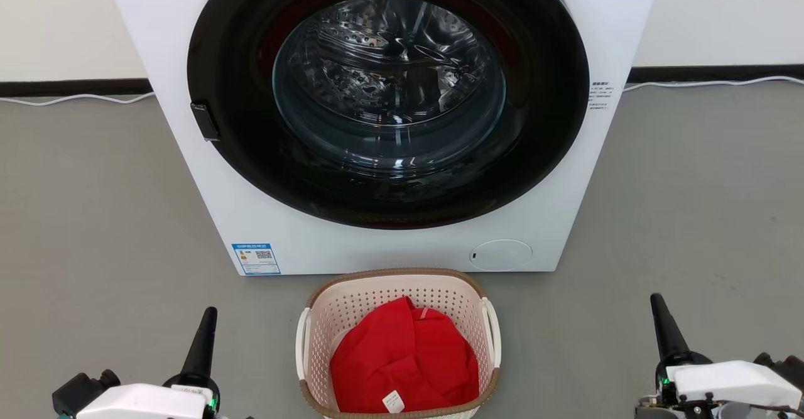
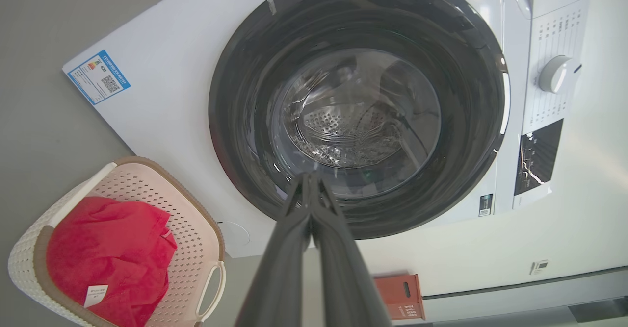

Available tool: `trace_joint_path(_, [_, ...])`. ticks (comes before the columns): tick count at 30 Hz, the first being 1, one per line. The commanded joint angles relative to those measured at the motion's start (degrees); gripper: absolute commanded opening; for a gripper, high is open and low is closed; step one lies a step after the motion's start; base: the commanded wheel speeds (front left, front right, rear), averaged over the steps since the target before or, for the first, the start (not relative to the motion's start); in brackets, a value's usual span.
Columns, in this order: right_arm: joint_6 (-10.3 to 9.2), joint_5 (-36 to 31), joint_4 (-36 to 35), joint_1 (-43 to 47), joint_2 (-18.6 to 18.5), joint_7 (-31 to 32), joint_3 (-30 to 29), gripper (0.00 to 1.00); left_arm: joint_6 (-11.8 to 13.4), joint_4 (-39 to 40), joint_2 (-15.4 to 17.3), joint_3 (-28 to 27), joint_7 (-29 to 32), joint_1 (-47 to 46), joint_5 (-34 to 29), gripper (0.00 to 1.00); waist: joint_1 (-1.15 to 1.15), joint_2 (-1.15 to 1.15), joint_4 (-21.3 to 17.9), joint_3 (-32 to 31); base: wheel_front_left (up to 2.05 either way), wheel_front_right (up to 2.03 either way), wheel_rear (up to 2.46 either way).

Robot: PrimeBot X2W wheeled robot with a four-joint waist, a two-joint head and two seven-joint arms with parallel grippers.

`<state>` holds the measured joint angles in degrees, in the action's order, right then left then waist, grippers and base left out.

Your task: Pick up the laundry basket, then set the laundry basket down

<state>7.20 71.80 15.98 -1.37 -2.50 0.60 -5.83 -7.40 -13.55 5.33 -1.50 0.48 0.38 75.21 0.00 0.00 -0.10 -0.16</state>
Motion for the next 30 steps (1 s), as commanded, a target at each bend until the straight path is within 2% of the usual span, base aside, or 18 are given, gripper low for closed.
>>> trace_joint_path(1, [0.26, 1.79, -1.66, -2.80, -0.39, 0.80, 0.59, 0.00, -0.07, 1.04, 0.19, -1.65, 0.43, -3.37, 1.51, 0.00, 0.00, 0.00, 0.00, 0.01, 0.00, 0.00, 0.00])
trace_joint_path(30, [0.29, 19.58, -1.95, -4.72, -0.44, 5.65, -0.61, 0.00, -0.09, -0.43, -1.98, -4.41, 5.40, -6.40, 16.67, 0.00, 0.00, 0.00, 0.10, 0.32, 0.00, 0.00, 0.00])
